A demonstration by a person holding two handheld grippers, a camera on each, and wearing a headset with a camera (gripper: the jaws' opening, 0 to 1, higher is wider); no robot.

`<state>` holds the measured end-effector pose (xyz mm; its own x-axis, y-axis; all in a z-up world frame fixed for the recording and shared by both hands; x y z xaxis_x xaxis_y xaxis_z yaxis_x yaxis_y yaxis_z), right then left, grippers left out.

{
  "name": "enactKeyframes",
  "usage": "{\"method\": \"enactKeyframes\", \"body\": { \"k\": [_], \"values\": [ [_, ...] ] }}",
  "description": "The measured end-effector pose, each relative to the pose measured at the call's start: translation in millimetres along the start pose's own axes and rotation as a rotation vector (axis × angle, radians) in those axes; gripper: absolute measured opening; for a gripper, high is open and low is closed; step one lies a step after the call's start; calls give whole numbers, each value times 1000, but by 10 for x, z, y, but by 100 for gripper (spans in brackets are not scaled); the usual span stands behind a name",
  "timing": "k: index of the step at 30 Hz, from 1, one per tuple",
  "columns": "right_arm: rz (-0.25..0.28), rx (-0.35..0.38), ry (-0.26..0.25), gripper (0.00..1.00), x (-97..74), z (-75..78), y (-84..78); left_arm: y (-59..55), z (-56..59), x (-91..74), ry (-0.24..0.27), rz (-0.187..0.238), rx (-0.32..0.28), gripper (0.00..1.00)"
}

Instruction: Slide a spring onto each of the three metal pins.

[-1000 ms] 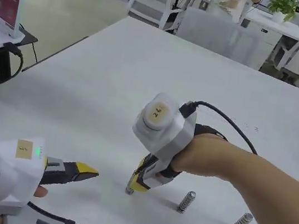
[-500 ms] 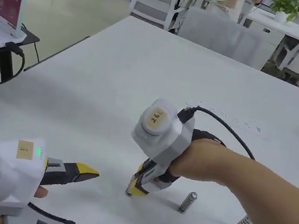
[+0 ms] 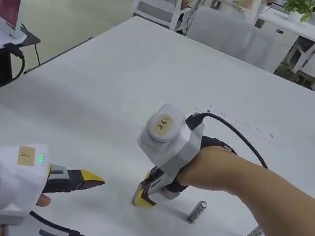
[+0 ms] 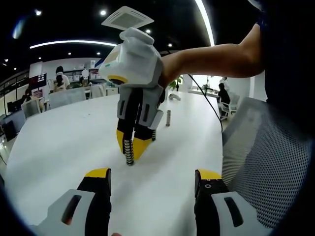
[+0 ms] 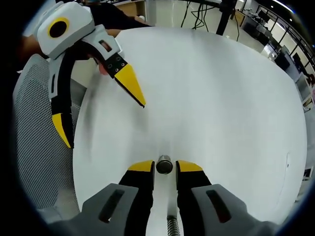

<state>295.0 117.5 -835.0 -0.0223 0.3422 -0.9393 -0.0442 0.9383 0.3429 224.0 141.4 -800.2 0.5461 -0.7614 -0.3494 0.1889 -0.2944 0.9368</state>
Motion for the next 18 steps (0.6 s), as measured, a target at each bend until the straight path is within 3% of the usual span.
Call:
{"method": "enactKeyframes", "body": {
  "k": [18],
  "values": [
    [47, 54, -18, 23, -112, -45, -114, 30, 6, 22, -4, 1, 5, 66]
  ]
}}
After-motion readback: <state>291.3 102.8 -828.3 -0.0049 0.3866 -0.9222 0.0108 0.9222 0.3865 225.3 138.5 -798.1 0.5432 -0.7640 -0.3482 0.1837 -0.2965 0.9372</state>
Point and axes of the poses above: the centre of the closed fingertips' face, and the gripper's own axes: x roughly forward along the fingers, z roughly to its right, y roughly out of its top, the point moved 1 cm from there along -x, roughly backward along the fingers, and after that the axes turned 3 degrees about x, right-handed, at the moved point
